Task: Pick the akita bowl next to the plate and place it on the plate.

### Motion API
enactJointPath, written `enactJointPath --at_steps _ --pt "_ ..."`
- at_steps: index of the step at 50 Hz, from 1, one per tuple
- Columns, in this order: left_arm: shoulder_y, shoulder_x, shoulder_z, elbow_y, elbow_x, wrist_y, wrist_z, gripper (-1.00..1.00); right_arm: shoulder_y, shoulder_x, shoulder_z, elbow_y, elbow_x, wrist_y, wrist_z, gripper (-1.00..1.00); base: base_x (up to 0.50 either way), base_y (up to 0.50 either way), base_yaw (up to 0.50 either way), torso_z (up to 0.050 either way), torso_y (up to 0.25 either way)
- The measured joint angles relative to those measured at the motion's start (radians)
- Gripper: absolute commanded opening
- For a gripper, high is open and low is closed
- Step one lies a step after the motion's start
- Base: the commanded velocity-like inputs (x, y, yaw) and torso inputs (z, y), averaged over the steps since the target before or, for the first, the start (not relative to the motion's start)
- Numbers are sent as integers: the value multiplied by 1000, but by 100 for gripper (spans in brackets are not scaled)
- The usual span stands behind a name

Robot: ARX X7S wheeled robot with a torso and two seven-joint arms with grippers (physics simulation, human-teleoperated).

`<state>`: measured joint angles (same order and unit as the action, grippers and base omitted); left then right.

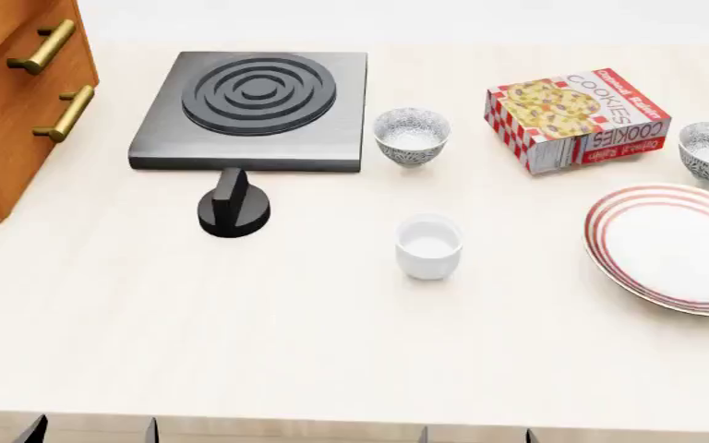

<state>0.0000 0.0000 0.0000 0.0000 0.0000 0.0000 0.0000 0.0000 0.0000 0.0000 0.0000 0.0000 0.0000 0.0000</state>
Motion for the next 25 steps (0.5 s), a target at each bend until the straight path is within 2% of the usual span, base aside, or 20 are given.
enactJointPath --at_steps 25 --pt "-7 -48 58 -14 -60 16 -63 100 -3 51 -49 5 64 -30 34 100 0 0 0 0 0"
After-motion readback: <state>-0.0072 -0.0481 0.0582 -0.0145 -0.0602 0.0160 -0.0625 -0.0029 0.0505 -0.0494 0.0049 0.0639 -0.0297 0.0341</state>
